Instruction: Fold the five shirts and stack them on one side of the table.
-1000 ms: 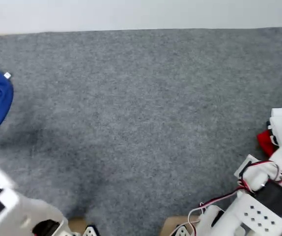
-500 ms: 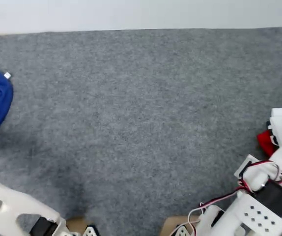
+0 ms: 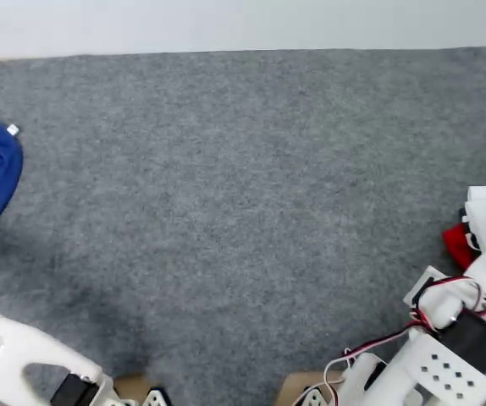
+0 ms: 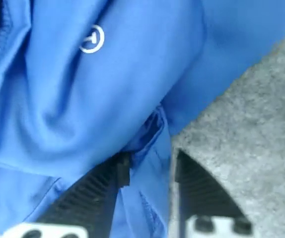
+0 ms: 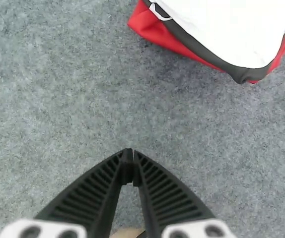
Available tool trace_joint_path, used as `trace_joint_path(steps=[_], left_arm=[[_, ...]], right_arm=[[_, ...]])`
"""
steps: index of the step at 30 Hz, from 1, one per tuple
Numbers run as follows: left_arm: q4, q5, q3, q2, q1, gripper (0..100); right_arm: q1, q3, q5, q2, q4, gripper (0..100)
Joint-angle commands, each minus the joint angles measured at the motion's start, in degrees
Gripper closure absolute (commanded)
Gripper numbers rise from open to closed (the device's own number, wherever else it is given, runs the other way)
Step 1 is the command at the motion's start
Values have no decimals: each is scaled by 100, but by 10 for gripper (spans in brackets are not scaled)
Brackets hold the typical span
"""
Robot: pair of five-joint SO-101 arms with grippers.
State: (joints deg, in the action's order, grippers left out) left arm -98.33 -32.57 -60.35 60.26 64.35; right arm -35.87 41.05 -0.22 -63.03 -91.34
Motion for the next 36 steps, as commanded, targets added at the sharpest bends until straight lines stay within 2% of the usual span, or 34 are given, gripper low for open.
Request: trace_joint_path(steps=[1,2,9,14,23,36], left_arm=[[-202,9,-312,-70,-53,973],[-211,9,-303,-79,-105,998],[-220,62,-268,-686,-501,998],[-220,651,-286,-1802,-1169,998],[-211,1433,-268,-3411,-3165,998],[-211,2303,-268,-4105,-6268,998]], right_arm=[[66,-26,35,-57,22,988],[66,-26,35,-57,22,988],[66,-26,26,-66,22,988],[66,-26,26,-66,22,988],[66,-26,26,-66,22,988],[66,-26,44,-66,4,988]])
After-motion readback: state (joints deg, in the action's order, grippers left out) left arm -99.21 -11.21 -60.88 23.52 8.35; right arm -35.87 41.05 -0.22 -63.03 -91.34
